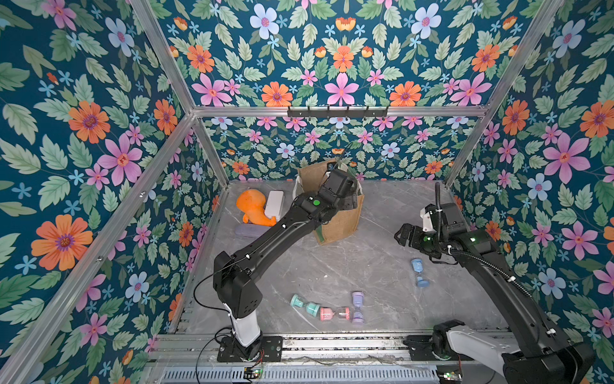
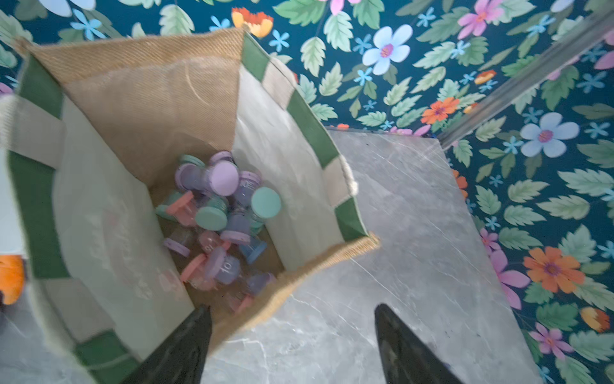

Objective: Put the hourglass into the canvas bag
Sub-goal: Place the hourglass in the canvas bag, then pick up the hourglass from the center of the board.

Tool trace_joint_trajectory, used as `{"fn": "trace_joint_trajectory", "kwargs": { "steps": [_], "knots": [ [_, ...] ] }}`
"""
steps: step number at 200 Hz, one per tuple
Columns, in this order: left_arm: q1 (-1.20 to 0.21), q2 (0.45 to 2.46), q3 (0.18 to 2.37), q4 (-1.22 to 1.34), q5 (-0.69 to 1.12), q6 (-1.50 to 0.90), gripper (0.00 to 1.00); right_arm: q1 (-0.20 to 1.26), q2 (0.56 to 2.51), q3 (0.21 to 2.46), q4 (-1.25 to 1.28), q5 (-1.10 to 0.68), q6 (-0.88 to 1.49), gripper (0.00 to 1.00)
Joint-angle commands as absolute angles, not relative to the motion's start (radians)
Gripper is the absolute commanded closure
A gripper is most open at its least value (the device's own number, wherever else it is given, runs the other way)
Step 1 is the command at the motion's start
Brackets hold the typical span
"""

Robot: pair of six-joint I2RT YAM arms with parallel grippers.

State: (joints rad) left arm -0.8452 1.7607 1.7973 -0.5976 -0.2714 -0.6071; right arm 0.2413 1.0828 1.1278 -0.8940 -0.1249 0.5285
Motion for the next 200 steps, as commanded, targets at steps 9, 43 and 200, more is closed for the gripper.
{"fn": "trace_joint_trajectory", "kwargs": {
  "steps": [9, 43, 200],
  "knots": [
    [-0.934, 1.762, 1.762, -0.531, -0.301, -0.699, 0.21, 0.193, 1.038, 1.083, -0.985, -0.087, 0.552, 0.01],
    [-1.009, 1.850, 1.787, -0.508, -0.278, -0.744, 0.21, 0.086, 1.015, 1.007, -0.962, -0.140, 0.551, 0.01],
    [-1.057, 1.882, 1.597, -0.370, -0.275, -0.771, 0.02, 0.053, 1.648, 1.104, -0.848, -0.012, 0.357, 0.15]
  ]
}}
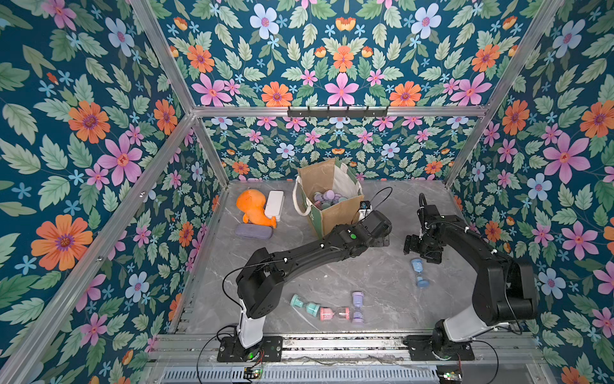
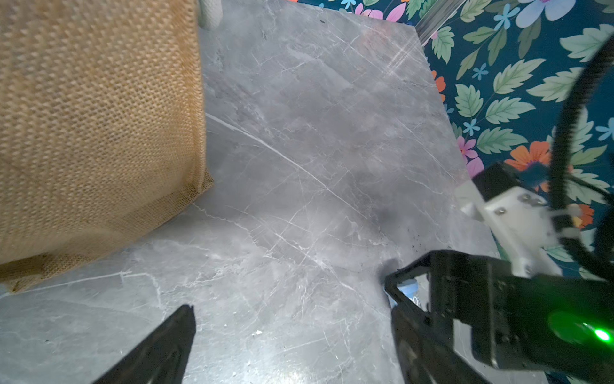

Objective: Put the hourglass into the canvas bag
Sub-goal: Pick up the hourglass from the center of the board.

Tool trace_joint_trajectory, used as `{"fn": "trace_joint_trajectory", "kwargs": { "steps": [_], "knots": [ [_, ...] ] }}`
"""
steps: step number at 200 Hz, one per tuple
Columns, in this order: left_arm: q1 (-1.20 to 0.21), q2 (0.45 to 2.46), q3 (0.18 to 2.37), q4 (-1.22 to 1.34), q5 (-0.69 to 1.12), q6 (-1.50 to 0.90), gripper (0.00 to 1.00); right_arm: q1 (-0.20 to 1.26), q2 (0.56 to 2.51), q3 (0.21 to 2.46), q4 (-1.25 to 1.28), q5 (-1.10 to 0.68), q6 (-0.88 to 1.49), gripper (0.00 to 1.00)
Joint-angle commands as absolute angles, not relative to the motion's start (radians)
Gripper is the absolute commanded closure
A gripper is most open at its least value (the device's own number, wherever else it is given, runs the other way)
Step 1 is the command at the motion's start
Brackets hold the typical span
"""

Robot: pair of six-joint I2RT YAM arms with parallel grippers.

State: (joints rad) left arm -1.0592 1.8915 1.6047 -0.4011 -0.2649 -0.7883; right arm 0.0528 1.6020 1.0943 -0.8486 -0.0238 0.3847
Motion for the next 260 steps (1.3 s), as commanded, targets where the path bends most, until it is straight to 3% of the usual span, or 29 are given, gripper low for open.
{"fn": "trace_joint_trajectory", "kwargs": {
  "steps": [1, 59, 78, 156, 260],
  "knots": [
    [-1.057, 1.882, 1.597, -0.371, -0.275, -0.771, 0.02, 0.053, 1.649, 1.102, -0.847, -0.012, 0.358, 0.16],
    [-1.050, 1.851, 1.548, -0.341, -0.261, -0.748, 0.00, 0.047, 1.788, 1.105, -0.809, -0.005, 0.345, 0.24],
    [-1.045, 1.845, 1.536, -0.338, -0.260, -0.744, 0.00, 0.047, 1.805, 1.096, -0.805, -0.008, 0.342, 0.32],
    [-1.033, 1.823, 1.503, -0.330, -0.239, -0.745, 0.00, 0.047, 1.754, 1.058, -0.833, -0.035, 0.350, 0.34],
    [-1.022, 1.767, 1.431, -0.314, -0.249, -0.766, 0.00, 0.046, 1.721, 1.033, -0.820, -0.049, 0.355, 0.59]
  ]
}}
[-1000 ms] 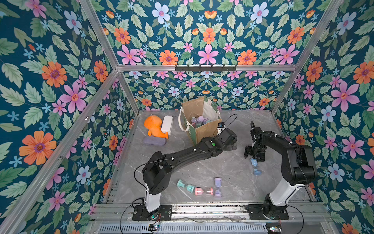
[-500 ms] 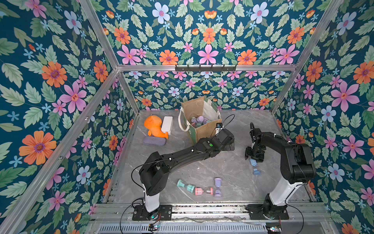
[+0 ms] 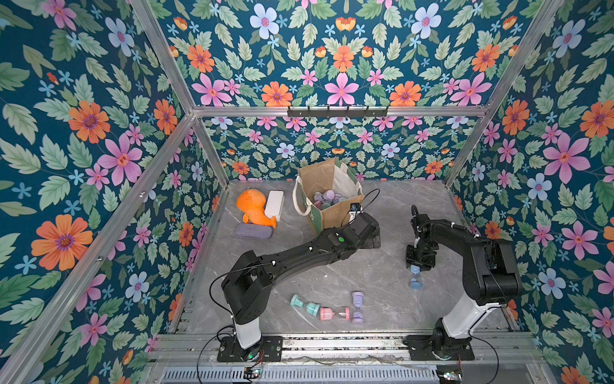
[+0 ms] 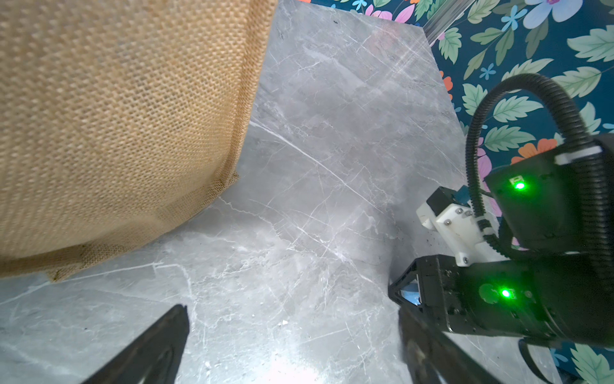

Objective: Put the hourglass into the canvas bag
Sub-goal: Pick up the hourglass from the center of the board.

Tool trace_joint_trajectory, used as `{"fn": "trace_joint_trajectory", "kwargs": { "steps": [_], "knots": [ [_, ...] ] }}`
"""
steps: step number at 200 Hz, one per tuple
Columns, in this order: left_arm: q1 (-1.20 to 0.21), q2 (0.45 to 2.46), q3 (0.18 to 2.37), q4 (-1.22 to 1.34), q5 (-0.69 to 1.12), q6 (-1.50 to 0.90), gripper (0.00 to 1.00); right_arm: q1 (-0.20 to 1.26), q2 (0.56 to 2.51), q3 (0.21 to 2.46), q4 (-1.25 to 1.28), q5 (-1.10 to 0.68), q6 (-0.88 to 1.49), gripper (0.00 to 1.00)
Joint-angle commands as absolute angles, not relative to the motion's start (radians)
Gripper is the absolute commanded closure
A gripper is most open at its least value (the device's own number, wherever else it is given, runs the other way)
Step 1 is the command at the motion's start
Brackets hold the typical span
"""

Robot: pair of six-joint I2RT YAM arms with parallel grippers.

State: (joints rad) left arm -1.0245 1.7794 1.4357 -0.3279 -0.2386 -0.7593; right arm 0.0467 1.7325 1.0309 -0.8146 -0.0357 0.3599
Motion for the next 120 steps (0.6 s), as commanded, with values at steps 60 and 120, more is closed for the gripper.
{"fn": "trace_joint_trajectory", "kwargs": {
  "steps": [60, 120],
  "knots": [
    [-1.025, 1.706, 1.338, -0.247, -0.202, -0.755, 0.00, 0.056, 1.538, 1.024, -0.805, -0.162, 0.373, 0.67],
    [-1.082, 1.638, 1.108, 0.139, -0.011, -0.663, 0.02, 0.186, 1.382, 1.100, -0.789, -0.269, 0.507, 0.68]
  ]
}}
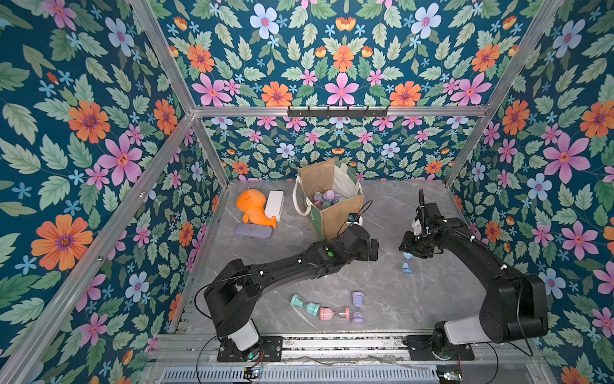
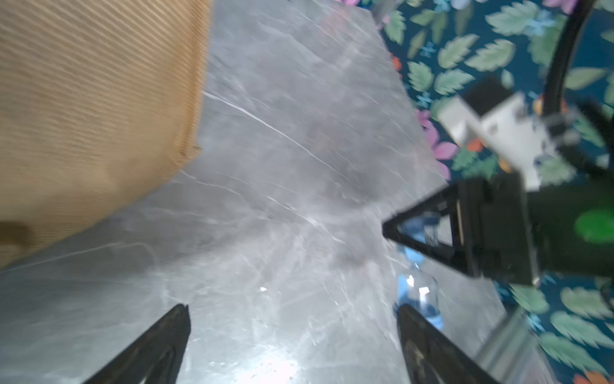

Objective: Put the hourglass into the canvas bag
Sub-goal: Pick up the hourglass from the center of the board.

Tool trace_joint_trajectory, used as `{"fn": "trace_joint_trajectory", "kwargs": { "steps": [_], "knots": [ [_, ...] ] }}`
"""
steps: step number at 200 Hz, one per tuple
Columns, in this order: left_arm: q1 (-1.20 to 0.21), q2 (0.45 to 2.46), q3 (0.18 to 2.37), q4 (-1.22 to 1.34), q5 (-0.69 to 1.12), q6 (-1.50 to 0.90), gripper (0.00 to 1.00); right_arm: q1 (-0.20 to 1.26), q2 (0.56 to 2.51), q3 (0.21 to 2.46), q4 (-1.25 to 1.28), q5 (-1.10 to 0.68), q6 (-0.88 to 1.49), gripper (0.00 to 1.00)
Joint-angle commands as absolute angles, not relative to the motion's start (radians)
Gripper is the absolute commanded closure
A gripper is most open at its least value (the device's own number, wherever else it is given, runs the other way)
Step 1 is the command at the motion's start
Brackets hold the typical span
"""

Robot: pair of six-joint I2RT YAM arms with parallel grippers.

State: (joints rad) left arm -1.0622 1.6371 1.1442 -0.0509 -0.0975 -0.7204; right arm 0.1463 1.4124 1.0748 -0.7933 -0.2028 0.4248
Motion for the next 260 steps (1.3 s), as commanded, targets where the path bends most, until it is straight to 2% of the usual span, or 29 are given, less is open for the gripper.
{"fn": "trace_joint_trajectory", "kwargs": {
  "steps": [1, 43, 93, 119, 217, 243, 260],
  "knots": [
    [-1.083, 1.639, 1.108, 0.143, -0.010, -0.662, 0.02, 0.188, 1.381, 1.101, -0.789, -0.271, 0.510, 0.68],
    [-1.145, 1.676, 1.061, 0.330, 0.029, -0.586, 0.04, 0.286, 1.331, 1.151, -0.747, -0.325, 0.623, 0.68],
    [-1.149, 1.712, 1.066, 0.368, 0.020, -0.573, 0.11, 0.333, 1.310, 1.185, -0.740, -0.340, 0.665, 0.68],
    [-1.149, 1.701, 1.044, 0.413, -0.002, -0.577, 0.24, 0.333, 1.300, 1.184, -0.742, -0.332, 0.667, 0.68],
    [-1.149, 1.690, 1.037, 0.389, -0.003, -0.589, 0.52, 0.332, 1.297, 1.203, -0.724, -0.322, 0.680, 0.68],
    [-1.149, 1.661, 1.046, 0.359, -0.030, -0.582, 0.61, 0.332, 1.283, 1.209, -0.733, -0.319, 0.677, 0.64],
    [-1.149, 1.635, 1.047, 0.337, -0.050, -0.577, 0.62, 0.332, 1.269, 1.214, -0.737, -0.319, 0.677, 0.52]
  ]
}}
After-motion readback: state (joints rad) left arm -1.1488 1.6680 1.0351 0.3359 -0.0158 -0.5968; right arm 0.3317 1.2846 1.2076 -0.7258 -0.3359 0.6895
